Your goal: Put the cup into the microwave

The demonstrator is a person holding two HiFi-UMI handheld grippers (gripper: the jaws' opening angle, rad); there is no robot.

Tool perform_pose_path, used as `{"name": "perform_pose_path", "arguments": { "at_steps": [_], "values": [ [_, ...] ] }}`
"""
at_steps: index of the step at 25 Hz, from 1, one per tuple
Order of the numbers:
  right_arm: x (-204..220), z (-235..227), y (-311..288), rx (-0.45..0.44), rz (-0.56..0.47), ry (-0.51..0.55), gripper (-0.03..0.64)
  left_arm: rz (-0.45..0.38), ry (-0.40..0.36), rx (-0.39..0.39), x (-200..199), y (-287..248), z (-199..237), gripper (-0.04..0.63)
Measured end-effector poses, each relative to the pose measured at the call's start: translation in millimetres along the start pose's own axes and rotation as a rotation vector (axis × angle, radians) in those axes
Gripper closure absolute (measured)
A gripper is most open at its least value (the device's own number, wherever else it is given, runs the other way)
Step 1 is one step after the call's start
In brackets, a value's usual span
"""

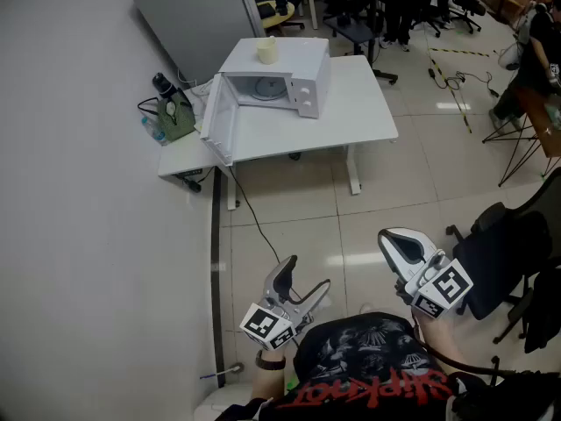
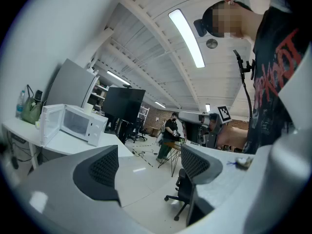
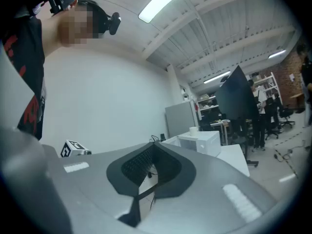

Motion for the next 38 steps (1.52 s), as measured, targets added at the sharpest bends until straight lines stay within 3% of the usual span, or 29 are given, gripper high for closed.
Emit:
{"name": "perform_pose_path", "arguments": {
  "at_steps": [6, 13, 17, 22, 26, 38],
  "values": [
    [11.3, 18.4, 59.1, -0.065, 0.041, 0.012, 0.617, -0.012, 0.075, 0.021, -10.3, -45.7, -83.5, 0.19],
    [36.2, 0.6, 96.2, -0.044, 0.046, -0.08, 0.617, 0.089, 0.05, 0.064, 8.6, -52.4, -135.0, 0.19],
    [35.5, -2.0, 99.4, -0.065, 0.057, -0.082, 0.617, 0.078, 0.074, 0.011, 9.2, -46.3, -130.0, 0.192],
    [31.2, 2.6, 85.0, -0.09, 0.058, -0.065, 0.617, 0.058, 0.034, -0.034, -1.7, -38.6, -108.9, 0.199],
    [36.0, 12.6, 68.0, -0.11, 0.063, -0.072, 0.617, 0.023, 0.003, -0.042, -9.5, -21.4, -95.6, 0.396],
    [46.0, 47.4, -9.1, -0.207, 0.079, -0.06, 0.617, 0.067, -0.014, -0.122, 8.7, 31.8, -45.6, 0.397]
  ]
}}
Point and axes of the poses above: the fingertips, and each gripper's own axes: y backward along the fingers, z to its left, x out of its underside, the point moved 1 cm from there along y, backward along the fingers, and after that the axes turned 8 degrees about -y, right-handed, at the moved point
